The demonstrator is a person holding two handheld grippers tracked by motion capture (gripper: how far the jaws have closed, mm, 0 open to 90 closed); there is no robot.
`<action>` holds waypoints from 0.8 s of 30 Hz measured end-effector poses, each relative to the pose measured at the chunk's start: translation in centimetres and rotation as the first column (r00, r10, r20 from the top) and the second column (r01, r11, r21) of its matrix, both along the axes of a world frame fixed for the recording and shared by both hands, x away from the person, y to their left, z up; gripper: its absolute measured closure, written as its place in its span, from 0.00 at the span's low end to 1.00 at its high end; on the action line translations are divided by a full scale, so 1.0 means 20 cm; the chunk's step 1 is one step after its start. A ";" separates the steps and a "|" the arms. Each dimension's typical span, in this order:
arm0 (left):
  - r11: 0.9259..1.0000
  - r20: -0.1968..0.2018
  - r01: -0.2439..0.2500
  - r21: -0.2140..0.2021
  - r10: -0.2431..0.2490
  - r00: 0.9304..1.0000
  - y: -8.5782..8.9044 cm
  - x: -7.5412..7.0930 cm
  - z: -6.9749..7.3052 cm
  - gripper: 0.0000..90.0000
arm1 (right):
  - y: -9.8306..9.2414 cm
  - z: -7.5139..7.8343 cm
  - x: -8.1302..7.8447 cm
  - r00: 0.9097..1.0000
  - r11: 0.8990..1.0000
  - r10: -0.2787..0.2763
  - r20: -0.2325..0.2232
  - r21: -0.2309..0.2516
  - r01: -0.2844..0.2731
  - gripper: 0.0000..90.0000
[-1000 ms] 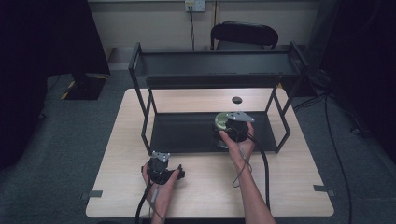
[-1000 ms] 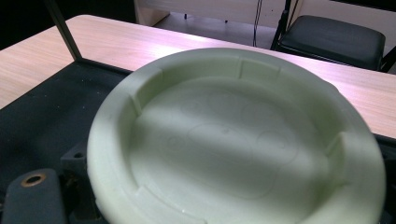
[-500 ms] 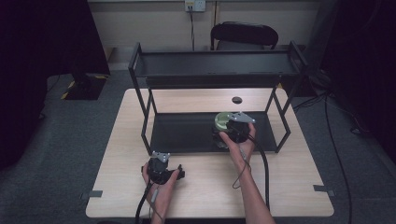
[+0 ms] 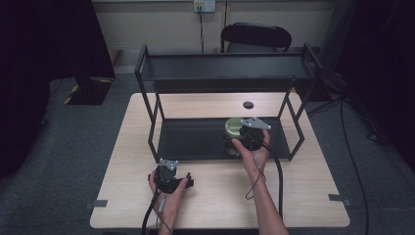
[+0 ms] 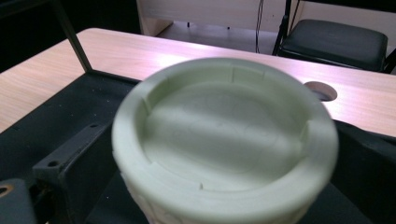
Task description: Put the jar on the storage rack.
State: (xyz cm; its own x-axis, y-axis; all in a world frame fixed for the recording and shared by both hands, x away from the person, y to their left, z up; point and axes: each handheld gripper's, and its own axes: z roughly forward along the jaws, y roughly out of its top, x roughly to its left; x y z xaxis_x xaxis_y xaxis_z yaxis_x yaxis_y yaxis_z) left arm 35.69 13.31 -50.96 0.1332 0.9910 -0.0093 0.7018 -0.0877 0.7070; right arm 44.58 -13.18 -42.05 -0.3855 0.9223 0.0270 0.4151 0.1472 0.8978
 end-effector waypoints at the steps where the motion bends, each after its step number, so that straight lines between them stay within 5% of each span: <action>1: 1.000 0.000 0.000 0.000 0.000 1.000 0.00 0.00 0.00 0.00 | 0.00 0.01 -0.01 1.000 1.000 -0.002 0.004 0.000 0.002 0.01; 21: 1.000 0.000 0.000 0.000 0.000 1.000 0.00 0.00 0.00 0.00 | -0.01 0.10 -0.13 0.998 1.000 -0.003 0.069 0.009 0.003 0.01; 24: 1.000 0.000 0.000 0.000 0.000 1.000 0.00 0.00 0.00 0.00 | 0.00 0.11 -0.14 0.999 1.000 -0.003 0.050 -0.018 0.004 0.01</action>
State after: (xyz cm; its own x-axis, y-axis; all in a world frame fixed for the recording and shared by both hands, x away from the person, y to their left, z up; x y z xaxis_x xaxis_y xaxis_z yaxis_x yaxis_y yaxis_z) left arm 35.69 13.31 -50.96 0.1331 0.9911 -0.0095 0.7018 -0.0875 0.7070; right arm 41.80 -13.14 -39.89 -0.3829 0.9238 -0.0092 0.3707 0.1627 0.9144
